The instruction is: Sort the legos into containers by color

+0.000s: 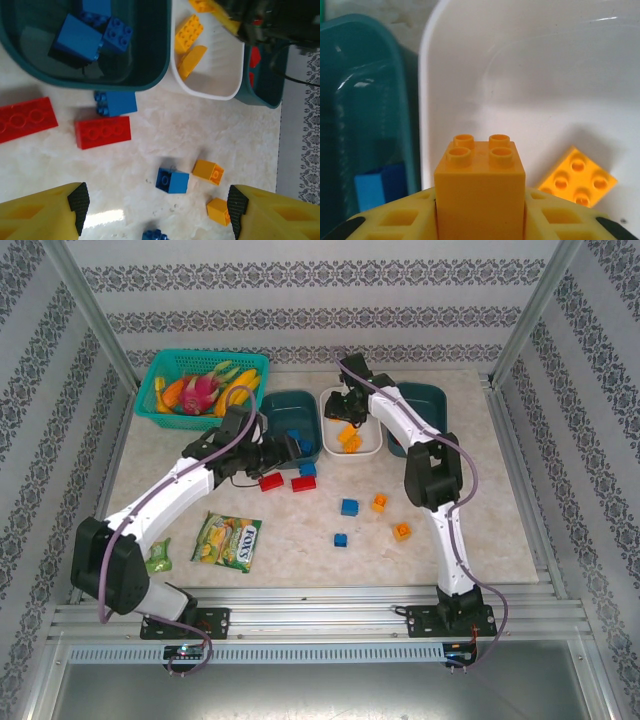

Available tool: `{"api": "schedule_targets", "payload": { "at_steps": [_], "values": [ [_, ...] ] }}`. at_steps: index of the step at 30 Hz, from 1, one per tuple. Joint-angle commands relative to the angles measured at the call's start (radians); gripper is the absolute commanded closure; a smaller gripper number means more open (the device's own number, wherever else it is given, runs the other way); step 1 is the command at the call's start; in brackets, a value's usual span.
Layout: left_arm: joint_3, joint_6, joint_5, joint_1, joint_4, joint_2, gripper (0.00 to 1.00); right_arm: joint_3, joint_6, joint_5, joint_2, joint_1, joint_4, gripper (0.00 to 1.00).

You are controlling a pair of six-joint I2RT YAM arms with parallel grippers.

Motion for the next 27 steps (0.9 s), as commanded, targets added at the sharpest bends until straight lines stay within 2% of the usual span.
{"api": "schedule_targets", "payload": {
  "at_steps": [1, 4, 8, 11, 17, 18, 21, 25, 27],
  "values": [
    [0.054, 0.042, -0.006, -0.010, 0.019, 0.025, 0.24, 0.083, 0.058, -0.019, 0.055, -0.018, -0.069, 0.57],
    [0.072, 0.046, -0.009, -0.009, 0.008, 0.041, 0.24, 0.122, 0.072, -0.040, 0.096, -0.028, -0.076, 0.54],
    [0.081, 0.053, -0.020, -0.009, -0.017, 0.039, 0.25, 0.185, 0.065, -0.054, 0.107, -0.032, -0.112, 0.45],
    [0.083, 0.065, -0.028, -0.009, -0.044, 0.032, 0.25, 0.187, 0.048, -0.038, 0.048, -0.030, -0.110, 0.41],
    [0.079, 0.085, -0.029, -0.009, -0.096, 0.004, 0.25, 0.104, -0.005, 0.005, -0.172, -0.019, -0.087, 0.41],
    [0.077, 0.093, -0.019, -0.010, -0.099, 0.003, 0.24, 0.063, -0.014, 0.015, -0.215, -0.017, -0.072, 0.41],
    [0.089, 0.153, 0.007, -0.035, -0.133, 0.016, 0.25, -0.206, -0.038, 0.041, -0.437, 0.007, 0.052, 0.40],
    [0.135, 0.281, -0.004, -0.117, -0.214, 0.080, 0.25, -0.650, -0.010, 0.031, -0.736, 0.027, 0.229, 0.40],
    [0.149, 0.317, -0.015, -0.166, -0.233, 0.120, 0.25, -0.855, 0.007, 0.014, -0.879, 0.041, 0.292, 0.36]
  ]
}}
